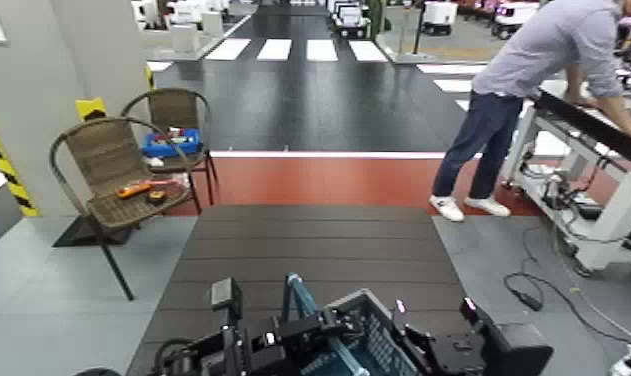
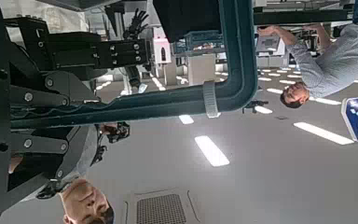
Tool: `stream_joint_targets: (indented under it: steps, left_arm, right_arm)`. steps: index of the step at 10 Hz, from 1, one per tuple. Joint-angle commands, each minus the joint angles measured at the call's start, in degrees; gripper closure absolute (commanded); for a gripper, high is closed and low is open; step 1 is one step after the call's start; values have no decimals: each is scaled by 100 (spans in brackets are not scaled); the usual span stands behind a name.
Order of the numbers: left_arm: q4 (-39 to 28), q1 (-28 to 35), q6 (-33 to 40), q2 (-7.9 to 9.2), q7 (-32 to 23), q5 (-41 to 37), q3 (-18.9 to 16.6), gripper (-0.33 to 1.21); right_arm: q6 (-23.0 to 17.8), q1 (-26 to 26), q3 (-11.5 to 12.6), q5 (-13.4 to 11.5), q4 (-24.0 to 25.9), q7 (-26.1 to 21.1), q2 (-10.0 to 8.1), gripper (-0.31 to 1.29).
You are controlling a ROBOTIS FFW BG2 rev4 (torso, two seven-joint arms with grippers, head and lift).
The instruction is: Place the crate on the table.
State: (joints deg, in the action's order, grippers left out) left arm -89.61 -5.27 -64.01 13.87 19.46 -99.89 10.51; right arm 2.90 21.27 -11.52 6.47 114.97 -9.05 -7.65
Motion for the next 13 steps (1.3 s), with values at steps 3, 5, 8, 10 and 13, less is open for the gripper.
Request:
stream_joint_targets:
  steps: [3,5,8,10,13]
  left_arm:
    - [453,-580,-103,19,541,620,258,118]
    - [796,-923,-112,28,980,1024,460,118]
    - [1367,-1521,73,28,1569,1586,812,118]
    - [1851,-1960,301,-16,2088,2026,1181,118]
    - [2439,-2479,644,-69,2589,2369,1550,118]
  right_arm:
    - [-18,-17,-8,30,-45,0,9,14]
    - [-18,-26,-26,48,-62,0,9,14]
    - [-44,-61,-52,92,-106,0,9,14]
    - [-44,-88,-87,118,-115,0,0,14]
    - [-88,-114,-105,171,-150,0,-9,14]
